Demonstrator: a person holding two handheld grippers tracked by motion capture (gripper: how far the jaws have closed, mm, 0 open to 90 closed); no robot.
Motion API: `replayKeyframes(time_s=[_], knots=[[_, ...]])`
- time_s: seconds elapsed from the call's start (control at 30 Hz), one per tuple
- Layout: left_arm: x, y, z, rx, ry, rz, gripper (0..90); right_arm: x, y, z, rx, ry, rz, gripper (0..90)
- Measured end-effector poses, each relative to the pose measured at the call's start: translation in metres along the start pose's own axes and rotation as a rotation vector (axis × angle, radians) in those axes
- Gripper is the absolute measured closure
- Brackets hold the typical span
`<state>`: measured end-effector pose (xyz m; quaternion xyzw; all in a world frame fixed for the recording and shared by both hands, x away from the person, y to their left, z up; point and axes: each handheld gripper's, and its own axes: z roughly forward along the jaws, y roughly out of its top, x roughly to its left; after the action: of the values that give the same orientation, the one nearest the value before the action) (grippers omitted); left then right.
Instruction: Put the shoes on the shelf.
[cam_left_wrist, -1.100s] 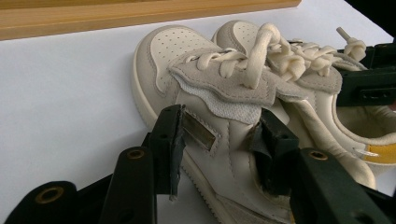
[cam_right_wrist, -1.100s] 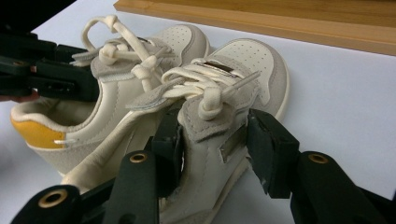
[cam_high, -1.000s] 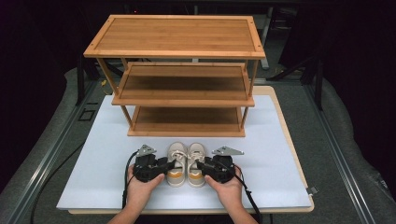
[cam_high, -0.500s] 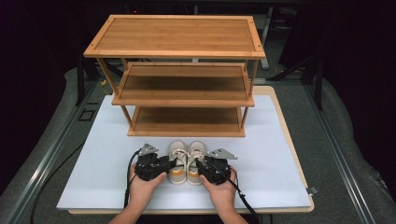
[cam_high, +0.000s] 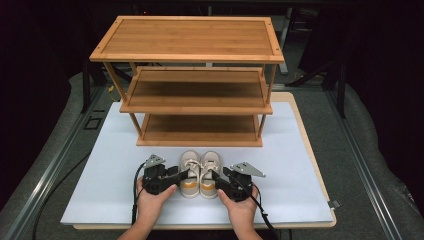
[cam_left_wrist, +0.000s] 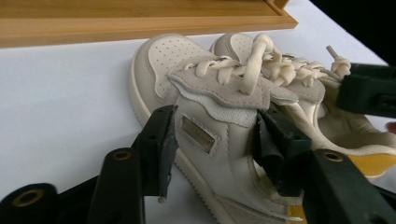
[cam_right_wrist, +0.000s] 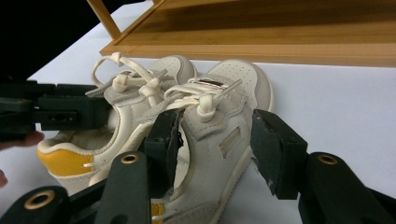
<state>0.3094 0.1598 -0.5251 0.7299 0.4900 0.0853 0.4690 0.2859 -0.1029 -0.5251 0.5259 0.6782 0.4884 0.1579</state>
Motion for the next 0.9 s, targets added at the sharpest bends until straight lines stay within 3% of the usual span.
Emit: replayKeyframes(time_s=[0.1,0.3,0.47,0.6,0.9], knots=[[-0.002,-0.004,0.000,-0.033,0.007,-0.024,51.6,0.002,-0.005,0.005,0.015,0.019,0.040,52.0],[-0.002,-0.016,0.004,-0.096,0.011,-0.097,51.4,0.002,-0.010,0.008,-0.006,-0.018,0.057,52.7],[-0.003,-0.021,0.007,-0.133,0.010,-0.148,48.6,0.003,-0.014,0.012,-0.024,-0.001,0.103,53.0],[-0.005,-0.023,0.008,-0.152,0.017,-0.152,46.8,0.000,-0.016,0.014,-0.021,-0.001,0.149,51.5],[-0.007,-0.029,0.009,-0.198,0.026,-0.182,46.7,0.004,-0.017,0.015,-0.041,-0.025,0.173,51.6]])
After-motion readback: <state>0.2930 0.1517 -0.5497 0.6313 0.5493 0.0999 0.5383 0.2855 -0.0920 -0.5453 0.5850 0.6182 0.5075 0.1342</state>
